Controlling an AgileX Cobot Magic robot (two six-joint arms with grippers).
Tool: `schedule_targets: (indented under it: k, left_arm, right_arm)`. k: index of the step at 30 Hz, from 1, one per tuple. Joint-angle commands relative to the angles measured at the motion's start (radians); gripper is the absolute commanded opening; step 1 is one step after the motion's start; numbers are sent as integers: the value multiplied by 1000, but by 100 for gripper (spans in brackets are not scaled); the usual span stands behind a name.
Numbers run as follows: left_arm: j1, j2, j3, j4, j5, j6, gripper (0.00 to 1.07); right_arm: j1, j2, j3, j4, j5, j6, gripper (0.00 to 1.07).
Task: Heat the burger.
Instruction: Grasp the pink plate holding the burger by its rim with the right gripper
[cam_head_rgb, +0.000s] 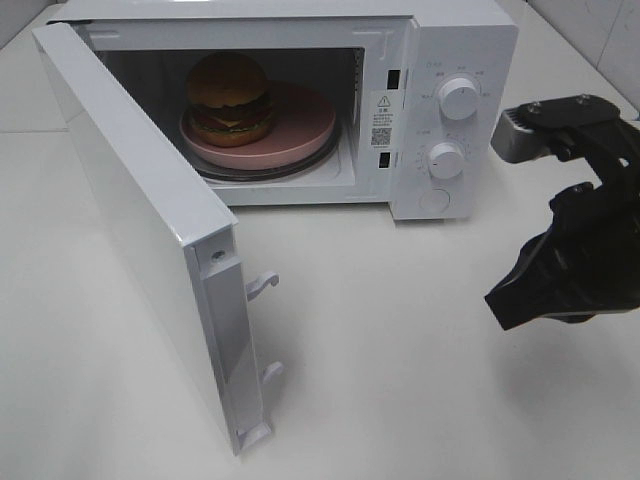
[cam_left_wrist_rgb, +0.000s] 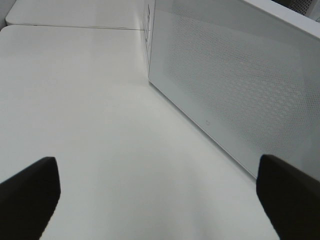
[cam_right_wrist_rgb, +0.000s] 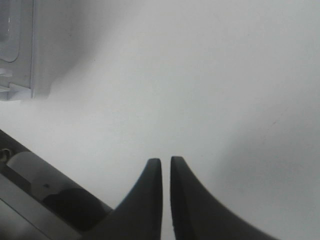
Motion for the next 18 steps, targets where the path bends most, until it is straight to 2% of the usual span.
schedule_targets:
  k: [1, 6, 7, 14, 18]
  left_arm:
    - [3, -4, 1, -5, -7, -2, 100]
    - [3, -4, 1, -5, -7, -2, 100]
    - [3, -4, 1, -5, -7, -2, 100]
    - [3, -4, 1, -5, -7, -2, 100]
    - [3, -4, 1, -5, -7, -2, 100]
  right_arm:
    - [-3, -9, -44, -84, 34, -108, 3]
    - [-3, -9, -55, -160, 31, -246, 4]
    - [-3, -9, -55, -187, 29, -350, 4]
    - [-3, -9, -55, -193, 30, -663, 5]
    - [-3, -9, -55, -196, 16, -933, 6]
